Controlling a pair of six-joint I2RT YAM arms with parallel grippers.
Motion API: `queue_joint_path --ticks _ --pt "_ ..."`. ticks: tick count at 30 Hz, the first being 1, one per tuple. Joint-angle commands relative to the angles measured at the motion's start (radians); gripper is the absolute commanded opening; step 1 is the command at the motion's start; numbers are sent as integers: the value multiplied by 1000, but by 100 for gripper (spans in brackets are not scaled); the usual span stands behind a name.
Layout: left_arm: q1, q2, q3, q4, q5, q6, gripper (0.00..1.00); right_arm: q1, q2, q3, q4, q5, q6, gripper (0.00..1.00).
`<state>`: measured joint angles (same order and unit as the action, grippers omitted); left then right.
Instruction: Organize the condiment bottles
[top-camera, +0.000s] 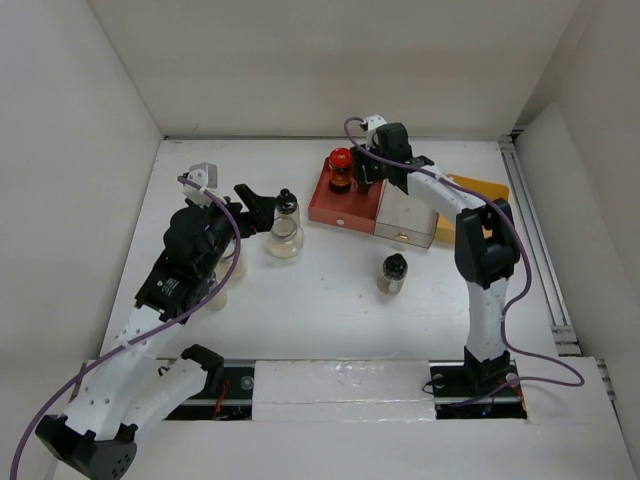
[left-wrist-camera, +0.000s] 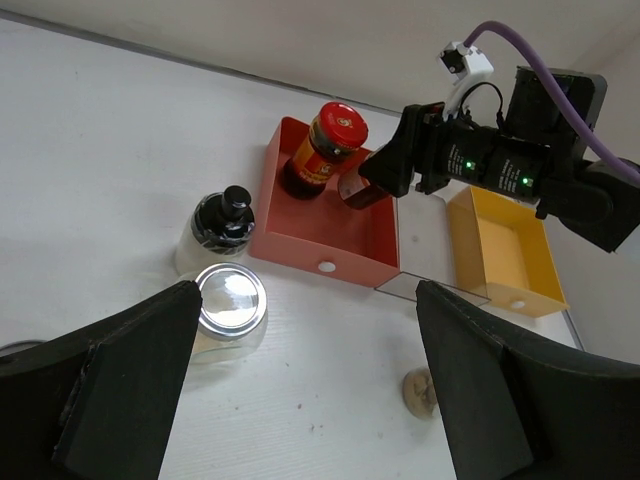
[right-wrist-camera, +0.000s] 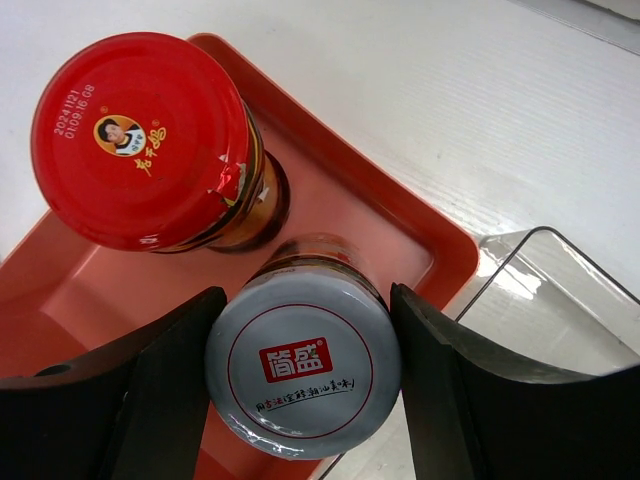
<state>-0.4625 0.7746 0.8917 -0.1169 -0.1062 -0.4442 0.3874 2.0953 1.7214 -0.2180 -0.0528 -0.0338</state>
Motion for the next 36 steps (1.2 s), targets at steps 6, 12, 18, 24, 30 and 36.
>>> queue_joint_path --ticks 6,12,18,24,30,36 --pt "5 -1 4 40 16 13 85 31 28 38 104 90 -21 59" --pt "5 -11 4 49 16 13 85 31 48 56 104 79 -21 71" --pt "5 -11 4 40 16 13 85 31 -27 27 104 108 -21 80" --pt "5 -41 4 40 -6 22 85 61 -214 -98 104 162 -52 85" --pt "5 -153 -16 68 -70 22 85 209 -356 -235 153 35 -120 83" --pt "5 -219 -28 79 -156 22 85 410 -345 -255 229 -240 -138 82"
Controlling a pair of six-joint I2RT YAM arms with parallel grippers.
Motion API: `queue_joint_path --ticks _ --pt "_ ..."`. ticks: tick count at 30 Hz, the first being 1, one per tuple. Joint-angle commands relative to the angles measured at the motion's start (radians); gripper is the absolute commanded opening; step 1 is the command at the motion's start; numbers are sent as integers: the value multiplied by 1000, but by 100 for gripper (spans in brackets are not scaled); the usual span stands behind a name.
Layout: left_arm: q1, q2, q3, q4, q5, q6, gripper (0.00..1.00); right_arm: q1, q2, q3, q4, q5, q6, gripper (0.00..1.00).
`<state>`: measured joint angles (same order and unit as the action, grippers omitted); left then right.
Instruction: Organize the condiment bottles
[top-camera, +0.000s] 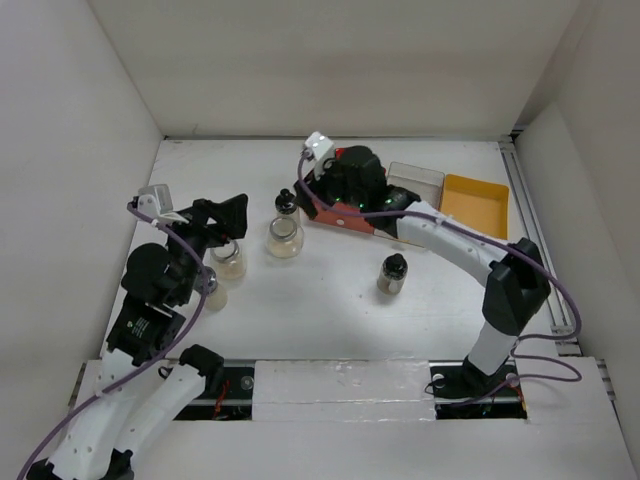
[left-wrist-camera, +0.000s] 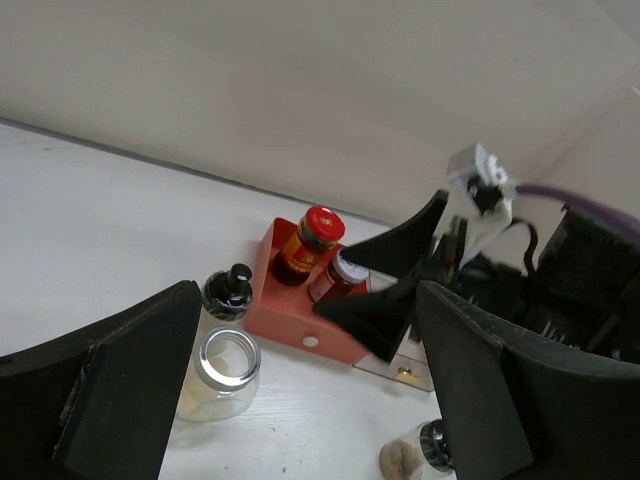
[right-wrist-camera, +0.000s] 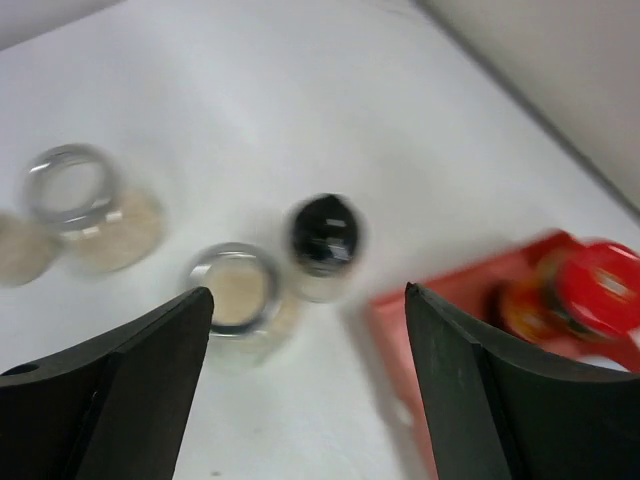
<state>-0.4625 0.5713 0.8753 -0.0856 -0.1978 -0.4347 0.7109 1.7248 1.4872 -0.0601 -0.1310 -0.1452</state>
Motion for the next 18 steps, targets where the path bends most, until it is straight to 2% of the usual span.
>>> queue_joint_path --ticks 1,5,10,11,18 --pt "5 -37 -12 47 -74 13 85 113 39 -10 71 -162 -36 83" --pt "5 -102 -33 70 -121 13 85 199 134 73 20 -53 -36 86" --pt "5 -122 -55 70 -121 13 85 210 159 82 -35 129 48 97" --pt "5 -110 -55 70 -121 13 85 197 171 82 -35 129 61 100" --pt "5 -85 -35 60 -84 13 86 179 254 107 -64 143 105 100"
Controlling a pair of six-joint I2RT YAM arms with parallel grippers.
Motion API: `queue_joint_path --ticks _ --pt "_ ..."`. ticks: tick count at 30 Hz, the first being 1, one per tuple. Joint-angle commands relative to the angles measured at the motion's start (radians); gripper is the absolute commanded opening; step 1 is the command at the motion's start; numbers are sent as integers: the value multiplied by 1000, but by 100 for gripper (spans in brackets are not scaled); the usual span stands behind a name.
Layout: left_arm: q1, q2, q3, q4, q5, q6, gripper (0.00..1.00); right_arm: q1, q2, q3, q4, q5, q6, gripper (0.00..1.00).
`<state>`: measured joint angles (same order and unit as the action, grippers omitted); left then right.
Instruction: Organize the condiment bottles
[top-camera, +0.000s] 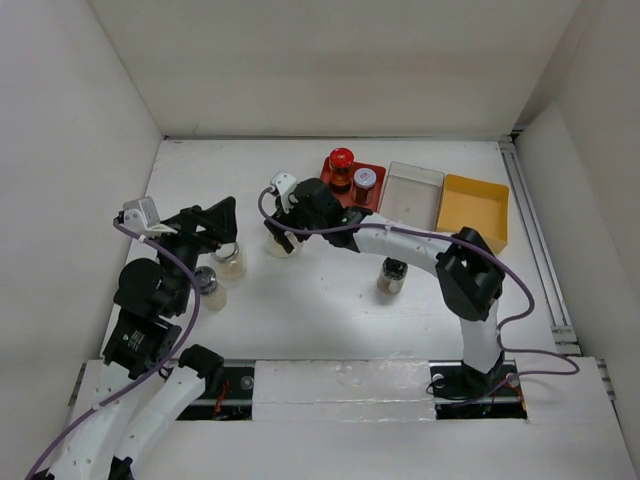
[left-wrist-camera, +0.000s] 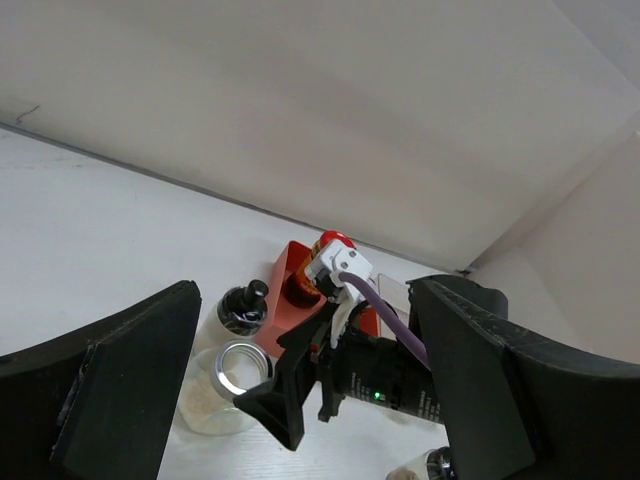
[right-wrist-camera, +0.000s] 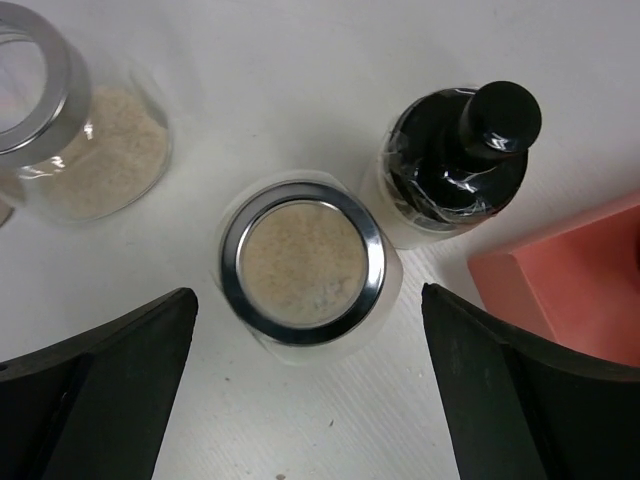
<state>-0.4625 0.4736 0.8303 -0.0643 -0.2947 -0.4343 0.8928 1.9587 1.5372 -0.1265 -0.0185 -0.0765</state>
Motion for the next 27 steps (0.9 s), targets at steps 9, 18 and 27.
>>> queue_joint_path --ticks 9,18,27 --pt "5 42 10 38 52 12 86 -26 88 116 1 -77 58 100" --pt "5 63 10 49 75 12 86 -35 120 116 33 -52 67 88" --pt "5 63 10 38 66 12 86 -12 5 5 105 -17 53 67"
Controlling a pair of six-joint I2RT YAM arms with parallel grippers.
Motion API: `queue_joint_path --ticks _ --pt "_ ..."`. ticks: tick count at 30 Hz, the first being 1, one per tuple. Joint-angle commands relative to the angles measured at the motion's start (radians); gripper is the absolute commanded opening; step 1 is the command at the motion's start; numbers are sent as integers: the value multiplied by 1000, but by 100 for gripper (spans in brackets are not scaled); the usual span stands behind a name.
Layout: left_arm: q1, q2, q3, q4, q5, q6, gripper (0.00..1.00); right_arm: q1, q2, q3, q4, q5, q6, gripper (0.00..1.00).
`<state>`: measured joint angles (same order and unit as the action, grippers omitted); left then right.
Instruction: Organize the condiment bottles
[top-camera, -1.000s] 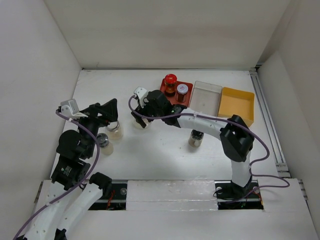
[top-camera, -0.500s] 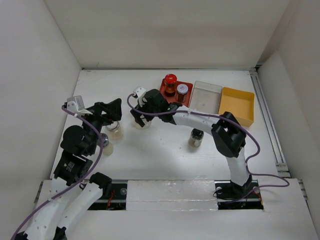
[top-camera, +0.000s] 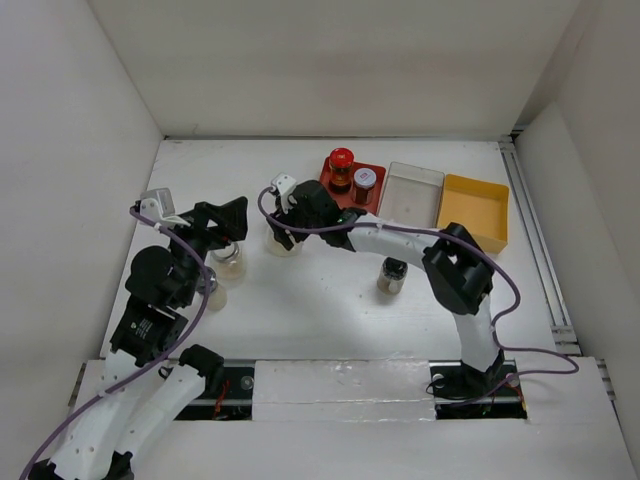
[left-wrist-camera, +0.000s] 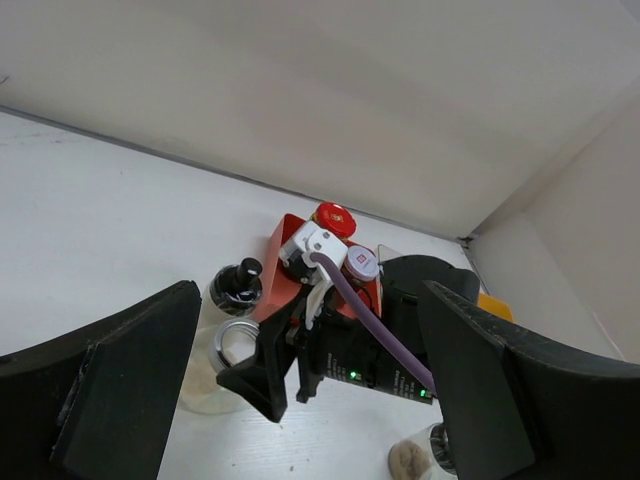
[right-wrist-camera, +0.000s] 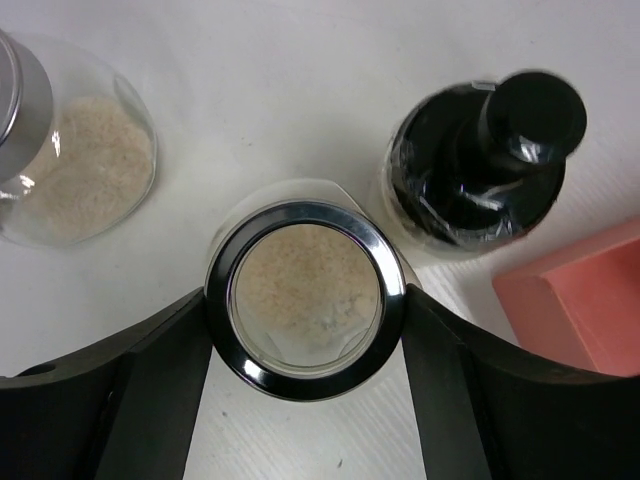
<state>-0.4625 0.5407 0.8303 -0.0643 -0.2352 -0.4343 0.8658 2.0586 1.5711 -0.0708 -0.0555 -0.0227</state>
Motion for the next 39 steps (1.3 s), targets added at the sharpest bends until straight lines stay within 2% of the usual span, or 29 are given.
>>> queue_joint_path --ticks 1,7,10,13,17,21,25,39 --pt "5 -4 10 38 7 12 86 15 -121 -57 49 4 0 67" --pt "5 8 10 29 16 12 86 -4 -392 -149 60 -6 -20 65" --pt "5 8 10 40 16 12 86 -62 -511 -187 83 -17 -20 65" --pt "5 8 19 29 7 12 86 -132 -584 -223 97 43 -40 64" --pt "5 8 20 41 7 12 86 -279 -627 -256 97 56 -31 64" --pt "5 8 20 32 16 12 86 -421 -627 -267 97 94 -31 64" --pt "5 7 10 31 16 12 86 -565 -566 -258 97 34 -31 64" --pt "5 -12 10 41 36 12 86 -663 -292 -142 97 32 -31 64"
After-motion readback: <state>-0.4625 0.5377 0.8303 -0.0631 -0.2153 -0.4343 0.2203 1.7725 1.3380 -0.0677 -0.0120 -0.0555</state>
